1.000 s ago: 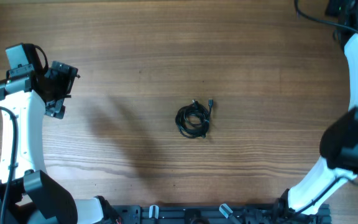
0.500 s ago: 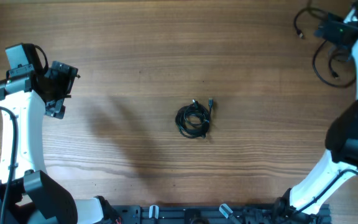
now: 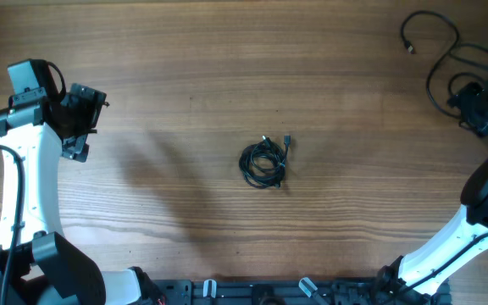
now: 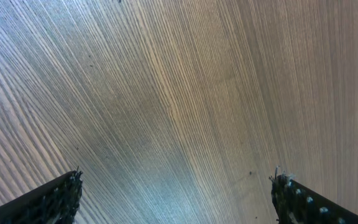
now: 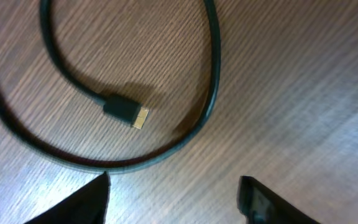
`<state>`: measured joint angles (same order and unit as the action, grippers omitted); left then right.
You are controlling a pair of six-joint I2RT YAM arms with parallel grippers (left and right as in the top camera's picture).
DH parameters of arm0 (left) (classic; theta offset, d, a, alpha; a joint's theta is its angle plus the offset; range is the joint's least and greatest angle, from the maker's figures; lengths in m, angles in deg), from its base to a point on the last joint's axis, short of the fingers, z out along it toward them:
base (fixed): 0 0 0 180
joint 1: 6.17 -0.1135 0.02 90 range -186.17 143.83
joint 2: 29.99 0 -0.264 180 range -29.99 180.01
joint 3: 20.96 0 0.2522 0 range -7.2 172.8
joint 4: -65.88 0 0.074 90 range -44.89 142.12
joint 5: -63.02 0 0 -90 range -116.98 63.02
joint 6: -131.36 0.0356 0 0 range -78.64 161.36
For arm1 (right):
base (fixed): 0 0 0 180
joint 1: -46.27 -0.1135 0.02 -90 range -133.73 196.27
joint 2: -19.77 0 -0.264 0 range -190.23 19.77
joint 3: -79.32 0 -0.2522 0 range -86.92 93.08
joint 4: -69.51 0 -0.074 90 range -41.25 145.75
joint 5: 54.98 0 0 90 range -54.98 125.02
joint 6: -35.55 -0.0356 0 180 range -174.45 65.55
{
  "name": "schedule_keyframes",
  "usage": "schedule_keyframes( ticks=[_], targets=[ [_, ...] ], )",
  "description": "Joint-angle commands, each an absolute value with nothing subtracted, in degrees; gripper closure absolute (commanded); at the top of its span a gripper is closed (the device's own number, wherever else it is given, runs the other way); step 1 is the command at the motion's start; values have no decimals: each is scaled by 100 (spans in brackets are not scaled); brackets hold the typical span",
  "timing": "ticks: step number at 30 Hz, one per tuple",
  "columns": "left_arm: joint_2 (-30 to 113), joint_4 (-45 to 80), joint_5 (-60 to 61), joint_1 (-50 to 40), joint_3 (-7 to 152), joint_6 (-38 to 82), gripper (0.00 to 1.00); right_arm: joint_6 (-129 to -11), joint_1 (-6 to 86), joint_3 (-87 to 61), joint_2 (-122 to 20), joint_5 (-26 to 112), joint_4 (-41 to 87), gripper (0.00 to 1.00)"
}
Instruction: Untangle cables
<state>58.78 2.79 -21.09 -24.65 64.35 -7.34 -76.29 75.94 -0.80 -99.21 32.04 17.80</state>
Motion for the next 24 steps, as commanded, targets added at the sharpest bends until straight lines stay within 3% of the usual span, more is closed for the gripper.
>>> schedule_keyframes(
  ticks=[1, 2, 12, 19, 20, 24],
  targets=[
    [5792, 277, -2146, -2463, 6492, -682, 0, -7872, 7570, -427, -10006, 3254, 2295, 39],
    [5792, 277, -2146, -2463, 6492, -682, 0, -7905, 7570, -576, -10017, 3254, 2643, 43],
    [5792, 279, -2146, -2463, 6492, -684, 0, -8003, 7535, -589, -10640, 3344, 3187, 44],
    [5792, 279, -2146, -2463, 6492, -682, 0, -8014, 7262, -587, -10666, 3528, 3449, 83],
    [5792, 277, -2148, -2463, 6492, -682, 0, -8021, 7194, -563, -10666, 3530, 3605, 94],
    [5792, 277, -2146, -2463, 6492, -682, 0, -8161, 7162, 292, -10666, 3630, 3583, 96]
  ],
)
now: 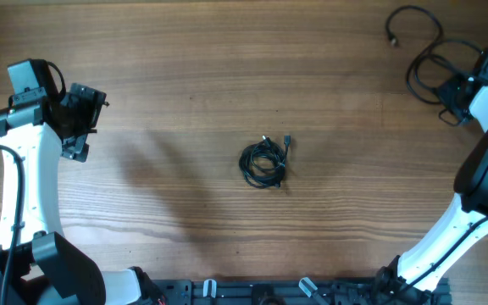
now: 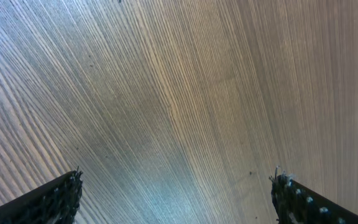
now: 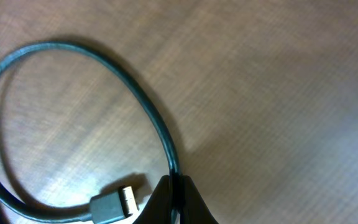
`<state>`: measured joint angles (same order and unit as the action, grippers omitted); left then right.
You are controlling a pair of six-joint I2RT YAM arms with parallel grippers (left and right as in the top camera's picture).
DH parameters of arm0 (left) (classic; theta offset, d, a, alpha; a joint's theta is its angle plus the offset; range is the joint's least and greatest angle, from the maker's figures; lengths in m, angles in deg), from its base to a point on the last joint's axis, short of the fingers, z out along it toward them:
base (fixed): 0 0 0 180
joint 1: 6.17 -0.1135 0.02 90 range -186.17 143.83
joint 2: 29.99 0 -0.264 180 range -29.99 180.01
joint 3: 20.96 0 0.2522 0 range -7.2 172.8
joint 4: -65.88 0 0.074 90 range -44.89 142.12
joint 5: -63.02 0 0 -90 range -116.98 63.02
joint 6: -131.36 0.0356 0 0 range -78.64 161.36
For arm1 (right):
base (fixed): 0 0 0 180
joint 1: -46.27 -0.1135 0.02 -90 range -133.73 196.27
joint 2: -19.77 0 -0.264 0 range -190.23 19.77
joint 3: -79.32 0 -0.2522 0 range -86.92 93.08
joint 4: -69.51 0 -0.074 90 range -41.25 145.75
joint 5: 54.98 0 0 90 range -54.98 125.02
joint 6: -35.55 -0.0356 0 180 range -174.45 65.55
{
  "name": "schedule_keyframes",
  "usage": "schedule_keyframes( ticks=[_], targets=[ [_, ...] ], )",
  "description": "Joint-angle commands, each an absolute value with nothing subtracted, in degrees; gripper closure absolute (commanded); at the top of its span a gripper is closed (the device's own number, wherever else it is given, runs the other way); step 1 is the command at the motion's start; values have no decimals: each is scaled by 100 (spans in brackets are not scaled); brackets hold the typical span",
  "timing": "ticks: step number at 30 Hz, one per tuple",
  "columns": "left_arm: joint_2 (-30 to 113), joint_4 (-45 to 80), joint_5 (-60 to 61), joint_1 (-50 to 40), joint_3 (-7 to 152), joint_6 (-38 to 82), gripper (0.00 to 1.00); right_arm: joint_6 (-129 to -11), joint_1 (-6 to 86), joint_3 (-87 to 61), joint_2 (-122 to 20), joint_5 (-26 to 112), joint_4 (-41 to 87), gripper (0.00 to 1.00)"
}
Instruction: Untangle cables
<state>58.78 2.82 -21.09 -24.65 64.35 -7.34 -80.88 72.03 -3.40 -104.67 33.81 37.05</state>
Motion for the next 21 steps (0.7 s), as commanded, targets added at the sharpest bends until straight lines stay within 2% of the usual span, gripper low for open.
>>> schedule_keyframes(
  ticks=[1, 5, 6, 7, 8, 9, 12, 15, 16, 21],
  targets=[
    [5792, 277, -2148, -2463, 6492, -682, 0, -8088, 7162, 841, -10666, 3639, 3283, 96],
    [5792, 275, -2148, -2465, 6492, -682, 0, -7791, 7162, 2648, -10666, 3639, 2446, 95],
    [5792, 275, -2146, -2463, 6492, -682, 0, -7721, 7162, 2972, -10666, 3643, 2291, 85],
    [5792, 275, -2146, -2463, 6492, -682, 0, -7649, 7140, 3254, -10666, 3646, 2007, 66],
    [5792, 275, -2146, -2463, 6492, -682, 0, -7503, 7094, 3284, -10666, 3661, 1688, 35],
    [5792, 275, -2146, -2463, 6492, -682, 0, -7382, 7046, 3245, -10679, 3659, 1242, 24],
    [5792, 279, -2146, -2463, 6492, -682, 0, -7420, 6875, 3142, -10756, 3796, -91, 5],
    [5792, 277, -2146, -2463, 6492, -682, 0, -7424, 6576, 2954, -10828, 4249, -384, 4],
    [5792, 277, -2146, -2463, 6492, -682, 0, -7498, 6453, 2803, -10830, 4327, -316, 7],
    [5792, 277, -2146, -2465, 6492, -682, 0, -8665, 5848, 1918, -10832, 3600, 5, 12]
  ],
)
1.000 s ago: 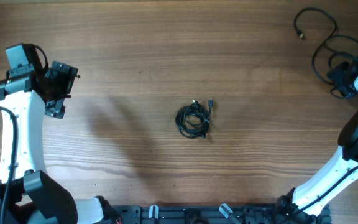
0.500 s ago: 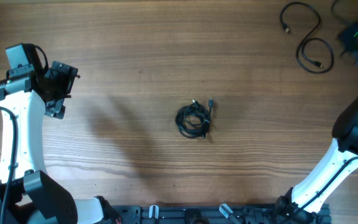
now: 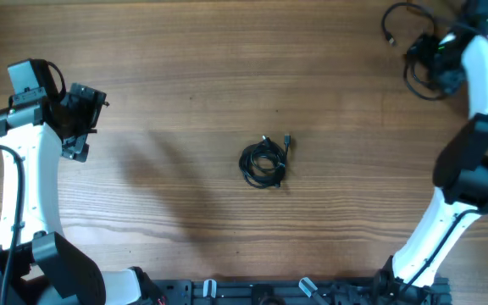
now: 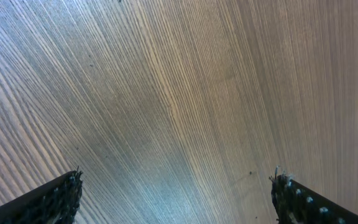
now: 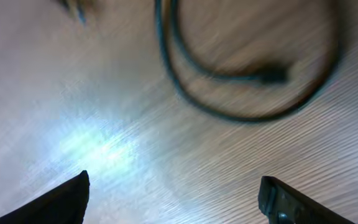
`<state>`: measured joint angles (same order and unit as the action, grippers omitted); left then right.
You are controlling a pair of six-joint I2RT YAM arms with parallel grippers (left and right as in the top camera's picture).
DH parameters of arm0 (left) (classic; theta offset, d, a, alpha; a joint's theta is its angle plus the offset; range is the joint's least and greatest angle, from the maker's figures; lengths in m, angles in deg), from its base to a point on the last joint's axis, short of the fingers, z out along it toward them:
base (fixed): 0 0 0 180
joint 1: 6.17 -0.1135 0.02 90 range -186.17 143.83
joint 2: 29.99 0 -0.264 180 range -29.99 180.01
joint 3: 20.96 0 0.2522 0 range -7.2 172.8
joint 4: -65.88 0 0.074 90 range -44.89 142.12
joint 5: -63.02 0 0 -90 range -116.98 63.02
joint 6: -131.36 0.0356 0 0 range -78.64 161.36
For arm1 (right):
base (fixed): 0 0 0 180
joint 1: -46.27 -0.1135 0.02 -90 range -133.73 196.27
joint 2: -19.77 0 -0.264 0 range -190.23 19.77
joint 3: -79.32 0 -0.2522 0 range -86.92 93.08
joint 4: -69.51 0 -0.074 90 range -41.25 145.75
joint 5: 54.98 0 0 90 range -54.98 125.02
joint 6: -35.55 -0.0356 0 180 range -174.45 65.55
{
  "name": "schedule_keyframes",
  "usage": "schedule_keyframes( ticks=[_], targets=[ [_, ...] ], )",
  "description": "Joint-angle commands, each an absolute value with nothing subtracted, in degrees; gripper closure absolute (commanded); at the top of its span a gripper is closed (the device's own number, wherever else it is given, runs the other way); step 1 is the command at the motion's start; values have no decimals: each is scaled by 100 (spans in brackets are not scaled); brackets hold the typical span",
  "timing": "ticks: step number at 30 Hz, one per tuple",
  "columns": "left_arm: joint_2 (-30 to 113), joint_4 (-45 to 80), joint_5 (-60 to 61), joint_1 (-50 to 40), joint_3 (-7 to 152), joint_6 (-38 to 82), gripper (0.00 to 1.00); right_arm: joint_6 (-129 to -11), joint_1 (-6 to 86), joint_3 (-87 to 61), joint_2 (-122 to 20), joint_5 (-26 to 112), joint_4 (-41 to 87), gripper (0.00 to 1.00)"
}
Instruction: Untangle cables
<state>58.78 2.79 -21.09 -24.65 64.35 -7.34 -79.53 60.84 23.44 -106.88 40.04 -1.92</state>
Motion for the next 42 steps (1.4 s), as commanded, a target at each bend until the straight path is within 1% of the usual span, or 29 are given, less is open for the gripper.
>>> schedule_keyframes(
  ticks=[1, 3, 5, 7, 8, 9, 10, 12, 13, 14, 15, 16, 19, 21, 22, 23, 24, 25, 30, 31, 33, 34, 35, 36, 38, 40, 41, 42],
  targets=[
    [5792, 277, -2146, -2465, 6492, -682, 0, -8812, 5767, 1700, -10832, 3453, 195, 14],
    [5792, 275, -2146, -2465, 6492, -682, 0, -8639, 5708, 1400, -10832, 3455, 680, 15],
    [5792, 277, -2148, -2465, 6492, -682, 0, -7518, 5695, 1088, -10832, 3377, 1478, 16],
    [5792, 277, -2148, -2465, 6492, -682, 0, -6646, 5699, 976, -10839, 2887, 1775, 15],
    [5792, 277, -2148, -2465, 6492, -682, 0, -6056, 5708, 941, -10839, 2592, 1954, 11],
    [5792, 279, -2148, -2465, 6492, -682, 0, -5389, 5710, 930, -10839, 2596, 2075, 9],
    [5792, 279, -2146, -2465, 6492, -682, 0, -5072, 5710, 926, -10839, 2599, 2140, 9],
    [5792, 277, -2148, -2465, 6492, -682, 0, -4797, 5710, 926, -10839, 2754, 2197, 9],
    [5792, 277, -2146, -2465, 6492, -682, 0, -4679, 5710, 900, -10839, 2979, 2193, 10],
    [5792, 277, -2146, -2463, 6492, -682, 0, -4668, 5710, 863, -10841, 3086, 2201, 13],
    [5792, 277, -2146, -2463, 6492, -682, 0, -4672, 5710, 793, -10841, 3082, 2252, 20],
    [5792, 279, -2146, -2465, 6492, -682, 0, -4670, 5717, 731, -10841, 3082, 2295, 24],
    [5792, 277, -2146, -2465, 6492, -682, 0, -4672, 5723, 261, -10841, 3038, 2730, 22],
    [5792, 279, -2148, -2465, 6492, -682, 0, -4714, 5747, 143, -10841, 2795, 2899, 23],
    [5792, 284, -2148, -2465, 6492, -682, 0, -4714, 5793, 143, -10841, 2793, 2916, 28],
    [5792, 282, -2148, -2465, 6492, -682, 0, -4712, 5854, 143, -10841, 2793, 2918, 35],
    [5792, 284, -2148, -2465, 6492, -682, 0, -4714, 5918, 143, -10843, 2795, 2916, 53],
    [5792, 284, -2148, -2465, 6492, -682, 0, -4723, 6014, 143, -10863, 2800, 2914, 66],
    [5792, 321, -2148, -2465, 6492, -682, 0, -4731, 6292, 143, -11022, 3097, 2840, 66],
    [5792, 323, -2148, -2463, 6492, -682, 0, -4705, 6292, 143, -11075, 3020, 2848, 71],
    [5792, 321, -2148, -2465, 6492, -682, 0, -4886, 6292, 143, -11118, 2500, 2910, 87],
    [5792, 321, -2148, -2465, 6492, -682, 0, -5094, 6303, 146, -11118, 2070, 3015, 93],
    [5792, 321, -2148, -2465, 6492, -682, 0, -5352, 6320, 187, -11112, 1508, 3113, 96],
    [5792, 321, -2148, -2465, 6492, -682, 0, -5457, 6357, 406, -11112, 839, 3115, 96],
    [5792, 321, -2148, -2465, 6492, -682, 0, -5450, 6412, 948, -11105, 387, 2912, 96],
    [5792, 323, -2148, -2465, 6492, -682, 0, -5695, 6440, 1875, -11105, 428, 2315, 96],
    [5792, 323, -2148, -2463, 6492, -682, 0, -5916, 6440, 2250, -11103, 614, 2048, 96],
    [5792, 323, -2148, -2465, 6492, -682, 0, -6268, 6440, 2806, -11103, 1101, 1605, 96]
  ],
)
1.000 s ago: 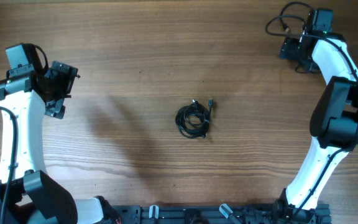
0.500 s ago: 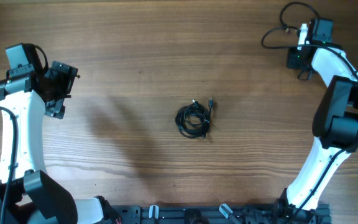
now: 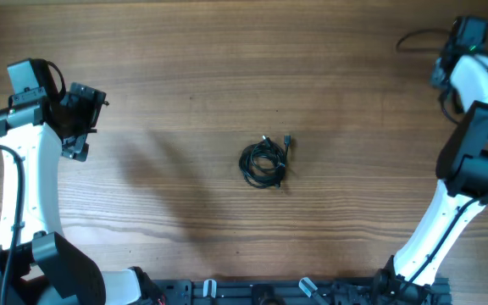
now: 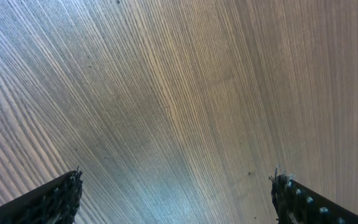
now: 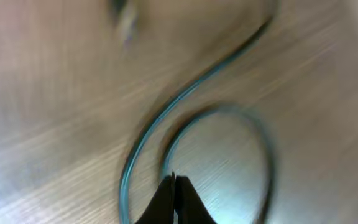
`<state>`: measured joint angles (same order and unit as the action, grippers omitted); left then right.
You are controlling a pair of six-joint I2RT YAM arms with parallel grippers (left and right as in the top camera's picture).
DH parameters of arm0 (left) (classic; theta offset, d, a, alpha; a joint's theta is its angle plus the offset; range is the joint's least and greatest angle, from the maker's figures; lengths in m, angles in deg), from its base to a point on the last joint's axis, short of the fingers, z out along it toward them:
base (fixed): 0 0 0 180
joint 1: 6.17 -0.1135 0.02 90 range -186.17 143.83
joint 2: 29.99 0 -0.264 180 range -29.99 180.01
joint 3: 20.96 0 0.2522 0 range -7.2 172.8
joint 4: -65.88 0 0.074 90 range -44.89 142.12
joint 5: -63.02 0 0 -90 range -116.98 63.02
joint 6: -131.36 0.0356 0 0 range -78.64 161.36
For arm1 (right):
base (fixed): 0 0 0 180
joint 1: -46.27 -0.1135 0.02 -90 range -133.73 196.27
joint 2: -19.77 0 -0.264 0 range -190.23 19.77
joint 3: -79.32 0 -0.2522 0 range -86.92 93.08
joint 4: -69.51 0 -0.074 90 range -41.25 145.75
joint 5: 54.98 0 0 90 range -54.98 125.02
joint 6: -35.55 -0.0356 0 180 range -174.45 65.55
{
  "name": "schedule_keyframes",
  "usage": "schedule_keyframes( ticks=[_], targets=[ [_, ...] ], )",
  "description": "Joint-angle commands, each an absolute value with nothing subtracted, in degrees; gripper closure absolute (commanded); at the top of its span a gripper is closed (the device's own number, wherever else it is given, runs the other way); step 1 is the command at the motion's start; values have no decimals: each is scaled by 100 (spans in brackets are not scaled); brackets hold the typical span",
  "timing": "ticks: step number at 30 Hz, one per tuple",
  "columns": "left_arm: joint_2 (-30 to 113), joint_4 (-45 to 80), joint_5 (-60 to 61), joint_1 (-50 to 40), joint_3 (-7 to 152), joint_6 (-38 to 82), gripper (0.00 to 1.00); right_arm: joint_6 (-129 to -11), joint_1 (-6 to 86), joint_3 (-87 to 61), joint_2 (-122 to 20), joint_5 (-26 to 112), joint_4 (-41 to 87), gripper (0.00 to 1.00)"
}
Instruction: Untangle cables
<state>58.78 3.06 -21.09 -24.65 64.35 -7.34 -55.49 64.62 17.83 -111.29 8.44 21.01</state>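
A tangled black cable bundle point(image 3: 265, 162) lies at the table's middle, well away from both arms. A loose dark cable point(image 5: 194, 92) curls in blurred loops under my right gripper point(image 5: 173, 180). That gripper is shut, with the inner loop running into its fingertips. In the overhead view only a short stretch of this cable point(image 3: 415, 37) shows, at the far right corner beside the right arm. My left gripper point(image 4: 176, 196) hangs open over bare wood at the left, with nothing between its fingers point(image 4: 55, 196).
The wooden table point(image 3: 227, 76) carries nothing else. The right arm point(image 3: 468, 127) reaches up along the right edge to the far corner. The left arm point(image 3: 24, 169) stands along the left edge.
My right gripper was open above the loose cable and is now shut at one of its loops. The cable now lies farther toward the far right corner, mostly out of the overhead view. The left arm is unchanged.
My right gripper was open over the loose cable's plug at the right edge. Then it was shut on the cable, farther back. Then it was open again near the far right corner. Now it is shut there. The bundle and the left arm stayed put.
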Motion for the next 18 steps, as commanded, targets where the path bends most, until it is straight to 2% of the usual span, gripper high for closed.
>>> schedule_keyframes(
  ticks=[1, 2, 3, 4, 6, 8, 9, 11, 12, 16, 18],
  targets=[
    [5792, 321, -2148, -2463, 6492, -684, 0, -6397, 6436, 3026, -11097, 1560, 1386, 79],
    [5792, 321, -2146, -2465, 6492, -684, 0, -6506, 6436, 3103, -11094, 1914, 1207, 46],
    [5792, 319, -2146, -2463, 6492, -682, 0, -6801, 6469, 3092, -11101, 1923, 936, 32],
    [5792, 319, -2146, -2463, 6492, -682, 0, -7020, 6525, 3074, -11118, 1928, 733, 28],
    [5792, 319, -2146, -2465, 6492, -682, 0, -7271, 6727, 3070, -11153, 1976, 333, 27],
    [5792, 319, -2146, -2463, 6492, -682, 0, -7267, 7074, 3061, -11210, 2011, -168, 13],
    [5792, 319, -2146, -2463, 6492, -682, 0, -7269, 7221, 3000, -11221, 2013, -299, 11],
    [5792, 321, -2146, -2463, 6492, -682, 1, -7225, 7651, 2771, -11223, 2144, -561, 11],
    [5792, 321, -2146, -2463, 6492, -682, 0, -6869, 7868, 2548, -11223, 2769, -566, 12],
    [5792, 321, -2146, -2465, 6492, -682, 0, -6790, 8038, 1835, -11223, 3359, -238, 11],
    [5792, 321, -2146, -2465, 6492, -682, 0, -6797, 8036, 1459, -11223, 3805, 53, 16]
  ],
)
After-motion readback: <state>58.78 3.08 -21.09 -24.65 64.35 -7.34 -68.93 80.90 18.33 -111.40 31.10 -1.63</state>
